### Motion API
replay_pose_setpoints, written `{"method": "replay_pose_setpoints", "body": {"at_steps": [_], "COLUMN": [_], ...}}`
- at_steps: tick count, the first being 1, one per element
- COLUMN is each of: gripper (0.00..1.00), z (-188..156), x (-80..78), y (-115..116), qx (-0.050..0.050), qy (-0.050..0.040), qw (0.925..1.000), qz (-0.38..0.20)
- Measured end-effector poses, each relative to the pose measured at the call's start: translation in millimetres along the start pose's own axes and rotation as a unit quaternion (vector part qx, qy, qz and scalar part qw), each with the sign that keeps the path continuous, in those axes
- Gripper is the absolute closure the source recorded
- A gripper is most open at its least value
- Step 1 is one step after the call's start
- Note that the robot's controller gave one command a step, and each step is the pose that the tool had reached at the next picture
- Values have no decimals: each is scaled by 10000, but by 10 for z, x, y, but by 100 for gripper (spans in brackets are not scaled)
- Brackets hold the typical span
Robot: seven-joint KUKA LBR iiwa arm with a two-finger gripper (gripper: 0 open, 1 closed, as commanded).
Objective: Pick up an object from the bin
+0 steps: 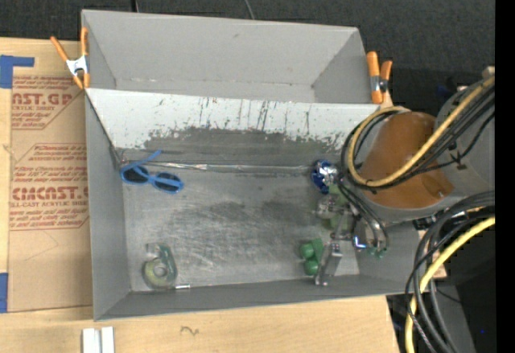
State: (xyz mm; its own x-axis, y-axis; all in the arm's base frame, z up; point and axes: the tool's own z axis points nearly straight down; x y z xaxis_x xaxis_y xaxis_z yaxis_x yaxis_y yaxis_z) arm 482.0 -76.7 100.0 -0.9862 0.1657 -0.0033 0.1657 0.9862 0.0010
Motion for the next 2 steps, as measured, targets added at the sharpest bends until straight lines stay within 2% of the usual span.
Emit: {"method": "replay_pose_setpoints", "body": {"at_steps": [1, 2], "gripper": [0, 0], "z": [297, 292], "x": [-124, -52], "y": [-20, -234], "qx": [-1, -40], "qy": [-1, 15], "qw": [9941, 9844], "qz": [1088, 1759]}}
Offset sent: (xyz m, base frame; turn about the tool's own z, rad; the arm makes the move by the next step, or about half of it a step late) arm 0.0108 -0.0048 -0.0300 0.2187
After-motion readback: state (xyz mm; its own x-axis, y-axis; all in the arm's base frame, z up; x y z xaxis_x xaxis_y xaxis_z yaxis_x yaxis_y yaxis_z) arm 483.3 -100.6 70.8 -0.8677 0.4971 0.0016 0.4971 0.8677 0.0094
